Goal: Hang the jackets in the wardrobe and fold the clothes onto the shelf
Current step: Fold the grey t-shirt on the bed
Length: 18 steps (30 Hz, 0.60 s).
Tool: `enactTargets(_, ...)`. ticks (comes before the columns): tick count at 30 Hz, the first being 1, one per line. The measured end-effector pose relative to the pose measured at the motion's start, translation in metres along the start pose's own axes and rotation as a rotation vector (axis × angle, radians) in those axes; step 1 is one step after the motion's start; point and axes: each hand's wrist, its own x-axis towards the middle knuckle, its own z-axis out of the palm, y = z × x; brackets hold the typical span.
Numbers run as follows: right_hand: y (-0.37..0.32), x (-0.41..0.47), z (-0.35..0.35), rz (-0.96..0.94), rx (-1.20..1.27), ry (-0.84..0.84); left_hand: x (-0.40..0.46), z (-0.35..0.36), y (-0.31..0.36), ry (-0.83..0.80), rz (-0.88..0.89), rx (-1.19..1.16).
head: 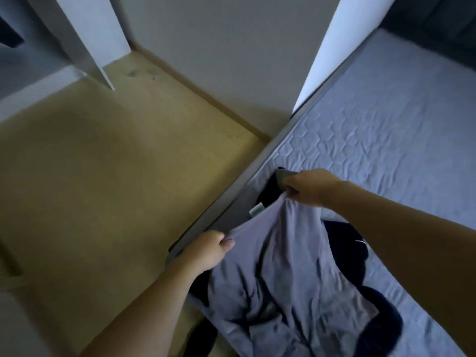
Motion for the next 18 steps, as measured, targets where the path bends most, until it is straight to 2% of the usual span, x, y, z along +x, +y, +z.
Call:
enactTargets(2, 0.005, -0.063, -0.048, 0.045, -0.021, 0.039, -0.049, -0.027, 0.044, 0.028, 0.020, 0.177)
enactTargets(5, 0.011, -0.159, -0.107, 0.110, -0.006, 0.117, -0.120, -0.061, 0.097, 0.186, 0.039, 0.486)
enactTargets(9, 0.020, -0.272, -0.152, 0.231, -0.008, 0.266, -0.196, -0.090, 0.176, 0.412, 0.083, 0.674)
enactTargets(11, 0.029, -0.327, -0.161, 0.337, 0.007, 0.336, -0.227, -0.099, 0.222, 0.476, 0.208, 0.588)
enactTargets(14, 0.046, -0.407, -0.164, 0.468, 0.050, 0.391, -0.273, -0.097, 0.276, 0.544, 0.457, 0.171)
enactTargets(18, 0.067, -0.506, -0.159, 0.511, 0.055, 0.331, -0.334, -0.063, 0.340, 0.601, 0.683, -0.042)
